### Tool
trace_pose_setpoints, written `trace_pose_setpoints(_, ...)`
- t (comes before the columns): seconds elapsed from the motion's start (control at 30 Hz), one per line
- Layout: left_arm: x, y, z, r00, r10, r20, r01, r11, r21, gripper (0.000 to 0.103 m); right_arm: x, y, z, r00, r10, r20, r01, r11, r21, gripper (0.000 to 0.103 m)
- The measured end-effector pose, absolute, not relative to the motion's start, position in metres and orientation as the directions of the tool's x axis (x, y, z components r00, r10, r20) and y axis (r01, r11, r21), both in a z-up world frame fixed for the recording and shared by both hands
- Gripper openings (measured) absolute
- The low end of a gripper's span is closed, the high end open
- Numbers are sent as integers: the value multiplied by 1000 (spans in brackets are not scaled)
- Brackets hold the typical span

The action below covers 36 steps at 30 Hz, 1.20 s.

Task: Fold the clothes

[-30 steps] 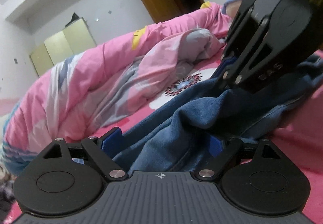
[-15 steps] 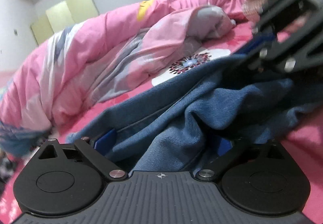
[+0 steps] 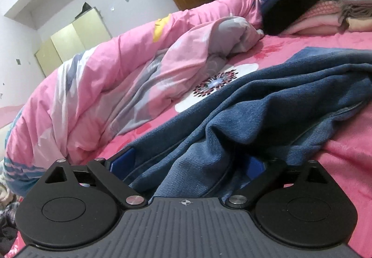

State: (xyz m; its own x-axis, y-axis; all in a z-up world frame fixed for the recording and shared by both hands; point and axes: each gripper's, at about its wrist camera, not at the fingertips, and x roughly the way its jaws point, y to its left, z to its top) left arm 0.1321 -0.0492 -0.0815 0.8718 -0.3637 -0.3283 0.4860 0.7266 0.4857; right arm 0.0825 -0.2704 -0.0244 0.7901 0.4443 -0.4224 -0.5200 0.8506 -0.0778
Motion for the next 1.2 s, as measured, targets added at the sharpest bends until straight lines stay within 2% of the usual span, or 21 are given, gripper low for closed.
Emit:
trace_pose_setpoints(0.13, 128, -49, -83, 874, -371, -315, 485, 721, 496, 91, 87, -256, -55, 746, 405, -528, -468, 884, 17, 7)
trace_pose_setpoints(0.27, 122, -46, -85, 875, -378, -301, 483, 710, 512, 90, 100, -241, -68, 762, 352, -544, -379, 923, 66, 7)
trace_pose_setpoints(0.43, 122, -29, -81, 861, -407, -305, 508, 723, 468, 90, 128, -242, -89, 781, 256, -570, -255, 963, 84, 7)
trace_pose_setpoints(0.53, 123, -16, -78, 854, -417, -312, 518, 741, 428, 90, 121, -248, -83, 781, 268, -563, -225, 963, 146, 7)
trace_pose_setpoints(0.7, 124, -4, -77, 847, -427, -316, 527, 750, 400, 90, 85, -236, -60, 817, 284, -502, -261, 958, 118, 9)
trace_pose_setpoints(0.77, 123, -4, -78, 851, -423, -311, 522, 747, 412, 90, 86, -224, -60, 803, 315, -506, -304, 947, 107, 8)
trace_pose_setpoints(0.87, 122, -3, -79, 852, -421, -311, 520, 747, 415, 90, 117, -209, -75, 810, 250, -531, -264, 963, 51, 8)
trace_pose_setpoints(0.93, 121, 0, -79, 855, -419, -306, 515, 752, 411, 90, 146, -211, -97, 799, 211, -563, -204, 976, 76, 8)
trace_pose_setpoints(0.97, 121, 1, -79, 857, -416, -305, 512, 755, 408, 90, 156, -218, -106, 784, 236, -575, -172, 971, 164, 8)
trace_pose_setpoints(1.03, 121, 4, -79, 858, -411, -309, 509, 761, 401, 90, 153, -221, -102, 789, 241, -565, -149, 967, 205, 8)
trace_pose_setpoints(1.2, 125, 4, -80, 859, -395, -325, 505, 760, 410, 90, 111, -222, -82, 832, 208, -514, -130, 974, 183, 8)
